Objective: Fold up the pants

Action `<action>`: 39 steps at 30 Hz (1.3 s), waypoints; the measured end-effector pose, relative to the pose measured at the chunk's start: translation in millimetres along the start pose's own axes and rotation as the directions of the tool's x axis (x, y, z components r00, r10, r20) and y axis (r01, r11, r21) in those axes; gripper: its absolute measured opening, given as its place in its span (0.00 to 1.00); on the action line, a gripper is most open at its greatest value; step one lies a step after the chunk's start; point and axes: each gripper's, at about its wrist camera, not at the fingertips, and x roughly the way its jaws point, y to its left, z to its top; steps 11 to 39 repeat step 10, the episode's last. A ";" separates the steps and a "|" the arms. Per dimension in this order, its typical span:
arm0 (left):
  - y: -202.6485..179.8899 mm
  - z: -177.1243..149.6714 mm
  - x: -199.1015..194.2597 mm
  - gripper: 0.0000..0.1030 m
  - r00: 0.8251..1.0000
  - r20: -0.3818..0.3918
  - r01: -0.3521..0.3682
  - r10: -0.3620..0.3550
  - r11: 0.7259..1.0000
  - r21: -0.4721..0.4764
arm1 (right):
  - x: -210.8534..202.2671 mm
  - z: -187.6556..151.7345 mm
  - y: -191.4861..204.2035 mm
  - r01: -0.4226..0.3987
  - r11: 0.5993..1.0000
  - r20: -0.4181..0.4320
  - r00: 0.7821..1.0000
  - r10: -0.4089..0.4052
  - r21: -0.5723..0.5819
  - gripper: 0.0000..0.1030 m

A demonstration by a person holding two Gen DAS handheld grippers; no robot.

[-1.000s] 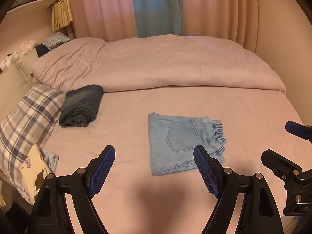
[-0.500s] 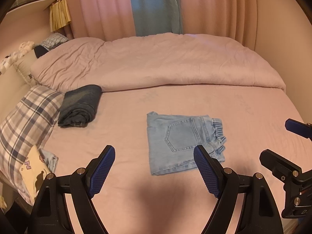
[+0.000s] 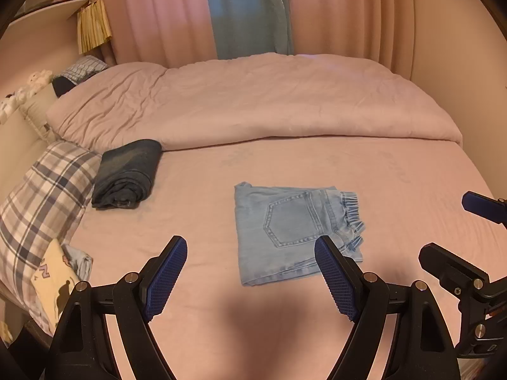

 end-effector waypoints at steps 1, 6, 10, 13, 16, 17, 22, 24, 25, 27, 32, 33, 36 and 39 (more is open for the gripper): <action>0.4 -0.5 -0.1 0.80 1.000 -0.001 0.001 -0.001 1.000 0.001 | 0.0 0.0 -0.2 -0.001 1.000 -0.001 1.000 0.001 0.001 0.95; -0.5 1.1 0.4 0.80 1.000 -0.002 0.002 -0.002 1.000 0.001 | 0.1 0.2 -0.1 -0.001 1.000 -0.002 1.000 0.001 0.001 0.95; 0.4 2.6 2.4 0.80 1.000 -0.005 0.002 -0.002 1.000 0.001 | -0.2 0.1 0.3 0.000 1.000 -0.002 1.000 0.000 -0.001 0.95; 0.4 2.6 2.4 0.80 1.000 -0.005 0.002 -0.002 1.000 0.001 | -0.2 0.1 0.3 0.000 1.000 -0.002 1.000 0.000 -0.001 0.95; 0.4 2.6 2.4 0.80 1.000 -0.005 0.002 -0.002 1.000 0.001 | -0.2 0.1 0.3 0.000 1.000 -0.002 1.000 0.000 -0.001 0.95; 0.4 2.6 2.4 0.80 1.000 -0.005 0.002 -0.002 1.000 0.001 | -0.2 0.1 0.3 0.000 1.000 -0.002 1.000 0.000 -0.001 0.95; 0.4 2.6 2.4 0.80 1.000 -0.005 0.002 -0.002 1.000 0.001 | -0.2 0.1 0.3 0.000 1.000 -0.002 1.000 0.000 -0.001 0.95; 0.4 2.6 2.4 0.80 1.000 -0.005 0.002 -0.002 1.000 0.001 | -0.2 0.1 0.3 0.000 1.000 -0.002 1.000 0.000 -0.001 0.95; 0.4 2.6 2.4 0.80 1.000 -0.005 0.002 -0.002 1.000 0.001 | -0.2 0.1 0.3 0.000 1.000 -0.002 1.000 0.000 -0.001 0.95; 0.4 2.6 2.4 0.80 1.000 -0.005 0.002 -0.002 1.000 0.001 | -0.2 0.1 0.3 0.000 1.000 -0.002 1.000 0.000 -0.001 0.95; 0.4 2.6 2.4 0.80 1.000 -0.005 0.002 -0.002 1.000 0.001 | -0.2 0.1 0.3 0.000 1.000 -0.002 1.000 0.000 -0.001 0.95; 0.4 2.6 2.4 0.80 1.000 -0.005 0.002 -0.002 1.000 0.001 | -0.2 0.1 0.3 0.000 1.000 -0.002 1.000 0.000 -0.001 0.95; 0.4 2.6 2.4 0.80 1.000 -0.005 0.002 -0.002 1.000 0.001 | -0.2 0.1 0.3 0.000 1.000 -0.002 1.000 0.000 -0.001 0.95; 0.4 2.6 2.4 0.80 1.000 -0.005 0.002 -0.002 1.000 0.001 | -0.2 0.1 0.3 0.000 1.000 -0.002 1.000 0.000 -0.001 0.95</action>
